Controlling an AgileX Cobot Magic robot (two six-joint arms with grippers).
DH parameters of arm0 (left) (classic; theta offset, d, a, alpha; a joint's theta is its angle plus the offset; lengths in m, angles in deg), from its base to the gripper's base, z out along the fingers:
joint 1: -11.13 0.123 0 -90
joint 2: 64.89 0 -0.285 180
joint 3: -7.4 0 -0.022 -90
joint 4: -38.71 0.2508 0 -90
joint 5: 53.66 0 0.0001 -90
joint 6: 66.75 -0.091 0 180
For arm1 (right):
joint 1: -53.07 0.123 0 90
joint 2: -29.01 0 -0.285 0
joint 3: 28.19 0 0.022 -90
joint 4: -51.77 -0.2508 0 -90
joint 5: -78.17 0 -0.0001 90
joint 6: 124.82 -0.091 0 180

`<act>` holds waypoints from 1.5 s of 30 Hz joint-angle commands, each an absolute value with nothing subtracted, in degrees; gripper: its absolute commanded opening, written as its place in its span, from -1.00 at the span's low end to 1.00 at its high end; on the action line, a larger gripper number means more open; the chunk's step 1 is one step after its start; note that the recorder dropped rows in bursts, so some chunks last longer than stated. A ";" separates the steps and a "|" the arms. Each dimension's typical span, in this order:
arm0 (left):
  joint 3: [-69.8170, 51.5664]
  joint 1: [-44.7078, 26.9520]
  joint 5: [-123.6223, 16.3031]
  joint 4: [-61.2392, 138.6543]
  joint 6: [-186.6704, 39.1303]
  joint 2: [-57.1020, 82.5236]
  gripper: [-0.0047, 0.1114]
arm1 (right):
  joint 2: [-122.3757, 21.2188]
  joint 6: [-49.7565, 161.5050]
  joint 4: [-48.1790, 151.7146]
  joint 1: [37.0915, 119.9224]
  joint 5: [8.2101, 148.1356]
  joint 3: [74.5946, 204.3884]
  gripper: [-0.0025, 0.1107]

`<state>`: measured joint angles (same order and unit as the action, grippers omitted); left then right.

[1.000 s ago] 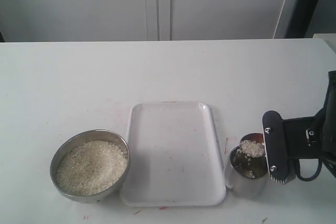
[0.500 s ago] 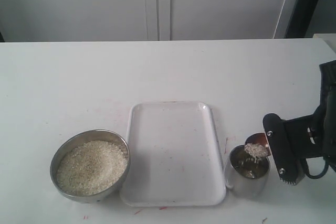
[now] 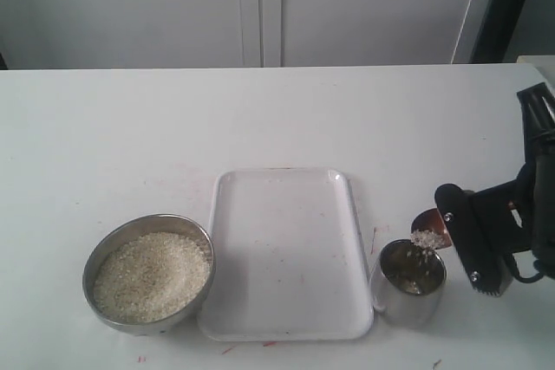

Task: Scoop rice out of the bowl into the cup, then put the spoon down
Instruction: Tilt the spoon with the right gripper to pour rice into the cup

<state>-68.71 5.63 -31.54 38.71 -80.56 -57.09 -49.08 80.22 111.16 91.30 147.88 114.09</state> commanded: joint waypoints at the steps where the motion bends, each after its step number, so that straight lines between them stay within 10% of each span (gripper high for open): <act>1: -69.23 5.20 -28.76 38.38 -80.22 -57.10 -0.67 | -49.85 80.90 112.19 91.33 148.14 113.90 -0.96; 45: -69.23 5.20 -28.76 38.38 -80.22 -57.10 -0.67 | -50.33 85.93 116.55 94.22 148.14 113.90 -0.96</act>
<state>-68.71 5.63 -31.54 38.71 -80.56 -57.09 -50.36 85.34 115.76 94.10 147.76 114.09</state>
